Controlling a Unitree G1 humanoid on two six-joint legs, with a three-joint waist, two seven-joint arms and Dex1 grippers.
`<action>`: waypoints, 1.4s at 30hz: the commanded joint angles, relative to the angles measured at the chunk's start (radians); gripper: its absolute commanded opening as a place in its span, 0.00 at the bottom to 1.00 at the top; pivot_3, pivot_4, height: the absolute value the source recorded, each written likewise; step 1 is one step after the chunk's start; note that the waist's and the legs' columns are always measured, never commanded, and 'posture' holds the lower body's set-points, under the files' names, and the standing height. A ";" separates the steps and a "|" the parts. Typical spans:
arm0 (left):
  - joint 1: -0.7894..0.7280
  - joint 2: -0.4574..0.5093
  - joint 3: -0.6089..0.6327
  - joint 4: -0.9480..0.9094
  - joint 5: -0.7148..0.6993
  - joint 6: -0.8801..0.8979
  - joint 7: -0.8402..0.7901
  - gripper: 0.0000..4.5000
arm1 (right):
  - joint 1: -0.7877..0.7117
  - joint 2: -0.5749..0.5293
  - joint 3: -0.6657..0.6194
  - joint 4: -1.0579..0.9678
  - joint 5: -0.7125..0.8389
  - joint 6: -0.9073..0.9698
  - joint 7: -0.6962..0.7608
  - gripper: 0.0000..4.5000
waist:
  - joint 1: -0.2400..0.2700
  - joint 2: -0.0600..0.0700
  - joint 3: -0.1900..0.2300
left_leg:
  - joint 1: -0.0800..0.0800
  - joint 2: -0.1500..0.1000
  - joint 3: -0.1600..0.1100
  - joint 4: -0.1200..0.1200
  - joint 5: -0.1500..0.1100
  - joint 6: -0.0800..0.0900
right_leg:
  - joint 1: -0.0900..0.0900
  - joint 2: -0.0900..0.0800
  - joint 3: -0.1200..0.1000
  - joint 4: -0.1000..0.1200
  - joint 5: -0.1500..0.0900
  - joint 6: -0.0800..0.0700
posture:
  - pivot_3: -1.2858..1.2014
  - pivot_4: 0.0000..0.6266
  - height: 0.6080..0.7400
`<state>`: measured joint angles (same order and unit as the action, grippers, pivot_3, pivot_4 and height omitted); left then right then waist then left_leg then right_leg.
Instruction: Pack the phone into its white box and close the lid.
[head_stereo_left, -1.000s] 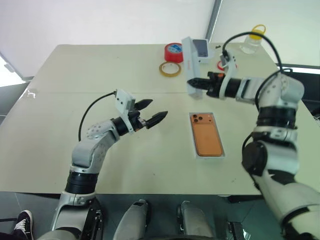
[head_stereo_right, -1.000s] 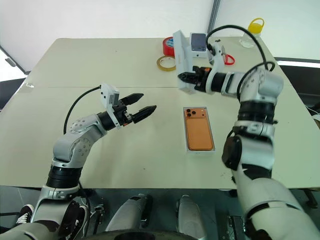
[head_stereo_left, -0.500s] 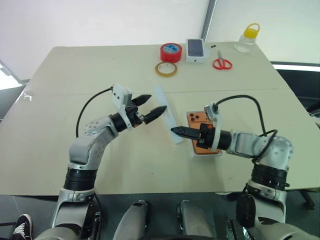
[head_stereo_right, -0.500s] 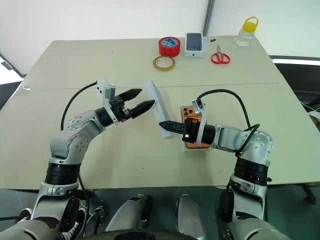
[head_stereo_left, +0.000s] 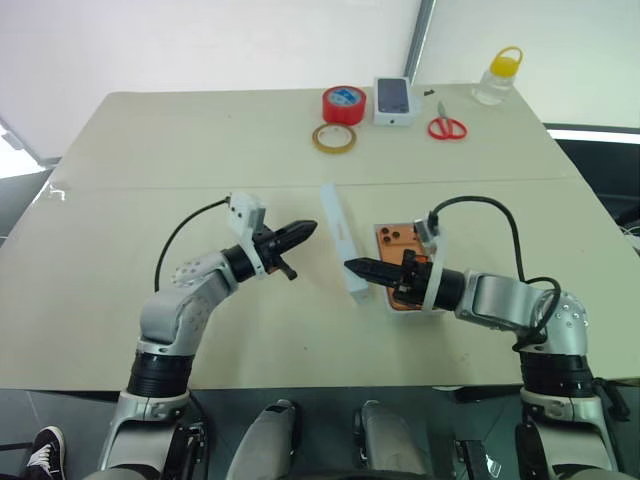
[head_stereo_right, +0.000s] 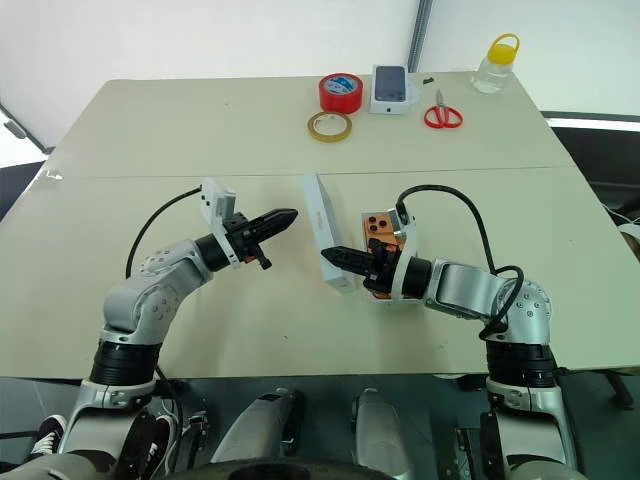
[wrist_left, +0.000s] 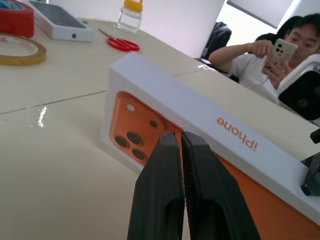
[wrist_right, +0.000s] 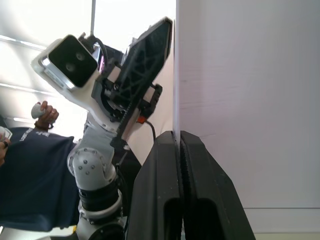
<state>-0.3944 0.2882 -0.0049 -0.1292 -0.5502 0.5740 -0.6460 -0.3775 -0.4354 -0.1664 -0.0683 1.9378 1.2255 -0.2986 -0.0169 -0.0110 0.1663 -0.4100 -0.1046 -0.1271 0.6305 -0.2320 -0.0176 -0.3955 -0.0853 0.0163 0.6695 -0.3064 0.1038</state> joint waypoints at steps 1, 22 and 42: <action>-0.002 -0.051 -0.038 -0.020 0.022 -0.035 0.022 0.01 | -0.007 -0.018 -0.007 -0.020 0.034 -0.025 -0.004 0.00 | 0.002 0.000 0.000 | 0.000 0.000 0.000 0.000 0.000 0.000 | 0.000 0.000 0.000 0.000 0.000 0.000 | 0.52 0.24 1.00; -0.101 -0.202 -0.123 0.180 0.119 -0.136 -0.011 0.00 | -0.059 -0.378 -0.013 0.063 -0.214 0.027 0.382 0.77 | 0.006 -0.001 0.000 | 0.000 0.000 0.001 0.001 -0.001 0.002 | 0.003 0.000 -0.001 -0.003 0.000 0.000 | 0.52 0.24 1.00; -0.164 -0.242 -0.099 0.274 0.147 -0.165 -0.014 0.00 | -0.148 -0.435 0.258 0.174 -1.473 -0.700 0.864 0.00 | 0.006 -0.002 0.001 | 0.000 0.001 0.001 0.001 -0.001 0.001 | 0.001 0.002 0.000 -0.004 0.001 0.002 | 0.52 0.24 1.00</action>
<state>-0.5521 0.0407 -0.1339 0.1878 -0.3891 0.4099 -0.6702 -0.5176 -0.8711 0.1062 0.0888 0.5465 0.6043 0.5772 -0.0107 -0.0125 0.1673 -0.4104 -0.1037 -0.1261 0.6316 -0.2325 -0.0169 -0.3944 -0.0833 0.0160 0.6661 -0.3056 0.1056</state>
